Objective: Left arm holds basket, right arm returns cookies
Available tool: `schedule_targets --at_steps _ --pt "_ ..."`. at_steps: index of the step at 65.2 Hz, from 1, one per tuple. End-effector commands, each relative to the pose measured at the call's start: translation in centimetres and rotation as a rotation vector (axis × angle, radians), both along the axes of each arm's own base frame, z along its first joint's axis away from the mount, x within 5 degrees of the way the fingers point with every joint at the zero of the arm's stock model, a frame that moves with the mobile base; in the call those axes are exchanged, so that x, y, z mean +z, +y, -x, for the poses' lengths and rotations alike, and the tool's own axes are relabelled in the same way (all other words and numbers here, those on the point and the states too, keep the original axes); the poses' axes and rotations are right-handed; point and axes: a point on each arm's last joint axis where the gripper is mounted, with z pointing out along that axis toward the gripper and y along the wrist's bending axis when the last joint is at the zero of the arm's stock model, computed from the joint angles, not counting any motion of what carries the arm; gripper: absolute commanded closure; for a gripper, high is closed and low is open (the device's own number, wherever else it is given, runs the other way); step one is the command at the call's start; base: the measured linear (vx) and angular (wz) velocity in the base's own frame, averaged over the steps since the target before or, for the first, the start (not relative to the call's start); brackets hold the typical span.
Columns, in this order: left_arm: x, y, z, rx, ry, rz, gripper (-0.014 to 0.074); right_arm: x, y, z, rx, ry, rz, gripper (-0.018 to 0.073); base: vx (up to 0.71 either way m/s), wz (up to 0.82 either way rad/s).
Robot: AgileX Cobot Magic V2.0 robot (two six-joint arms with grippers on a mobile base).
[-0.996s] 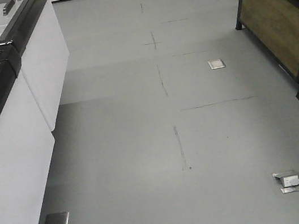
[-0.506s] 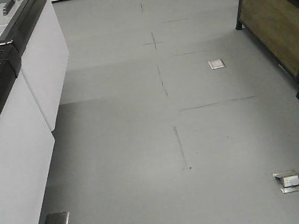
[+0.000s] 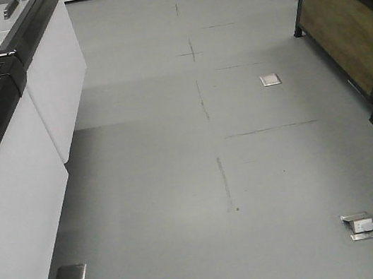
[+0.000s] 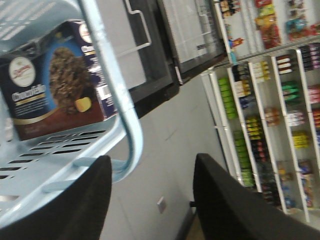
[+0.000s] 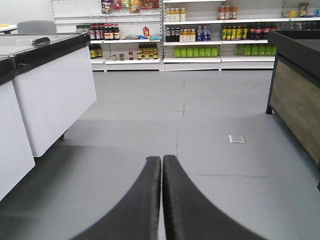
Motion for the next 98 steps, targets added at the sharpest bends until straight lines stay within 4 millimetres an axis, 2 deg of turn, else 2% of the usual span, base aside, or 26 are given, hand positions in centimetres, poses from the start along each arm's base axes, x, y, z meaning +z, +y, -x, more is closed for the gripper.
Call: schedule_targets --at_steps 1,10,26,32,42,60,69,83,98 --pt "1.9 0.1 -0.1 -0.011 -0.142 -0.010 0.0240 0.8 0.0 0.1 0.003 -0.090 0.003 0.0567 0.00 0.00" --pt "1.3 0.7 -0.1 -0.008 -0.128 0.009 0.0213 0.8 0.0 0.1 0.003 -0.090 0.003 0.0567 0.00 0.00" --pt "0.6 1.4 -0.3 0.002 -0.093 0.006 0.0032 0.8 0.0 0.1 0.003 -0.090 0.003 0.0567 0.00 0.00" --pt "0.6 1.9 -0.1 0.050 -0.083 -0.016 0.0001 0.8 0.0 0.1 0.003 -0.090 0.003 0.0567 0.00 0.00" --pt "0.0 3.2 -0.5 0.113 -0.112 0.047 0.0015 0.8 0.0 0.1 0.003 -0.090 0.003 0.0567 0.00 0.00" --pt "-2.3 5.7 -2.4 0.049 -0.213 0.193 0.0051 0.8 0.0 0.1 0.003 -0.090 0.003 0.0567 0.00 0.00" --pt "-2.6 6.3 -3.5 0.013 -0.299 0.186 0.0065 0.8 0.0 0.1 0.003 -0.090 0.003 0.0567 0.00 0.00" --pt "-3.9 6.7 -5.6 -0.026 -0.331 0.247 0.0085 0.8 0.0 0.1 0.003 -0.090 0.003 0.0567 0.00 0.00" --pt "-3.7 7.3 -5.7 -0.002 -0.390 0.211 0.0118 0.8 0.0 0.1 0.003 -0.090 0.003 0.0567 0.00 0.00"
